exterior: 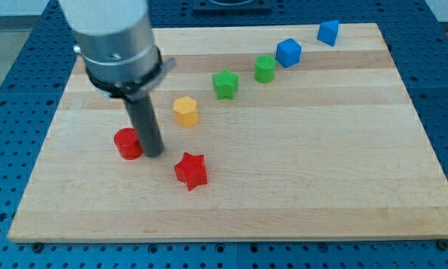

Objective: Push the red circle towards the top center

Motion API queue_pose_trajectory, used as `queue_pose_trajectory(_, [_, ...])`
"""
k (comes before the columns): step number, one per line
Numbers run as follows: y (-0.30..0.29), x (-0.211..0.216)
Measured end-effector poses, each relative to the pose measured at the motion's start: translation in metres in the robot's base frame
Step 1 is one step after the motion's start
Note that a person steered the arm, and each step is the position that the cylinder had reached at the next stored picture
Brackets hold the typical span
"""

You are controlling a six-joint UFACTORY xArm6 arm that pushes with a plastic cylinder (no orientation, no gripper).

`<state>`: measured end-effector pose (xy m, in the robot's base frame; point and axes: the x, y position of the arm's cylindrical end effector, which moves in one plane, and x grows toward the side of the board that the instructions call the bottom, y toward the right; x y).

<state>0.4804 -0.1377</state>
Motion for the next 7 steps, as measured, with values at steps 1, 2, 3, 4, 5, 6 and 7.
queue_pose_trajectory(1, [-0.025, -0.048])
queue_pose_trajectory(2, [-0.005, -0.036])
queue_pose_trajectory(3, [0.029, -0.004])
queue_pose_trajectory(4, [0.019, 0.03])
queue_pose_trajectory(5, [-0.04, 0.033])
queue_pose_trajectory(6, [-0.066, -0.013])
queue_pose_trajectory(7, [-0.066, -0.08])
